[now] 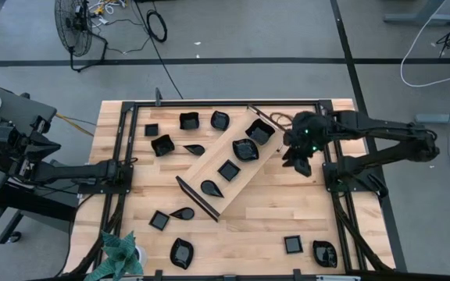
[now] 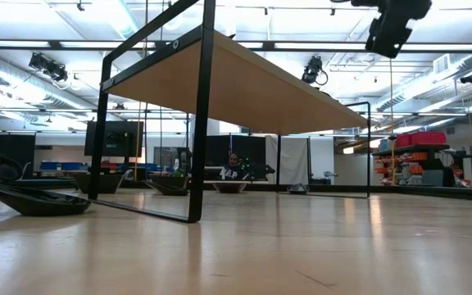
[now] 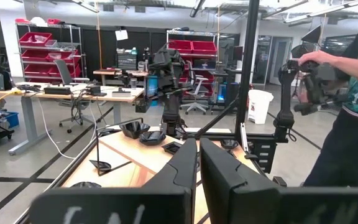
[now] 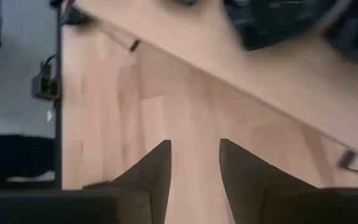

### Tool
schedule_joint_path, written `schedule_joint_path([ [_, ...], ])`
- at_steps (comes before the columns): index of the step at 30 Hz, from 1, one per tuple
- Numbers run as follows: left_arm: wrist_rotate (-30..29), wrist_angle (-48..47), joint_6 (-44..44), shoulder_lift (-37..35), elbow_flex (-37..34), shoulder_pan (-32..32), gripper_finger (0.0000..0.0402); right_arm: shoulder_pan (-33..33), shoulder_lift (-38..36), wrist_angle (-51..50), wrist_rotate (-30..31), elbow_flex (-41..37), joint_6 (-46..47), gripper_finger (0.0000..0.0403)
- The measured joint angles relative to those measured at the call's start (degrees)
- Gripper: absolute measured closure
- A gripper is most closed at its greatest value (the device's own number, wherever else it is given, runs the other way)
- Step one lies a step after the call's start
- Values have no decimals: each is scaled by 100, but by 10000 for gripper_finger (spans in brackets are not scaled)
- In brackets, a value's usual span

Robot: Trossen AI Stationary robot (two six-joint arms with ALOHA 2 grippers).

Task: Pick & Place Mini shaped plates
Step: Stack the black square shaped plate on top of the black square shaped plate on the shelf

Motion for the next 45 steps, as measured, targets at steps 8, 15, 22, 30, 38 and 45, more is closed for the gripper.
schedule_joint_path([
  [8, -2, -1, 0, 0, 0, 0, 376, 1063, 2, 23, 0, 0, -4, 266],
  [15, -1, 0, 0, 0, 0, 1, 376, 1852, 143, 23, 0, -4, -24, 266],
  [22, 0, 0, 0, 0, 0, 1, 376, 2733, 300, 34, 61, -4, -40, 266],
  [30, 0, -1, 0, 0, 0, 1, 376, 3802, 632, 32, 1166, -4, -60, 266],
  [38, 0, 1, 0, 0, 0, 0, 376, 4579, 1191, 404, 1394, -4, -8, 266],
  [45, 0, 1, 0, 1, 0, 1, 376, 4921, 1723, 1086, 1391, -4, 396, 266],
])
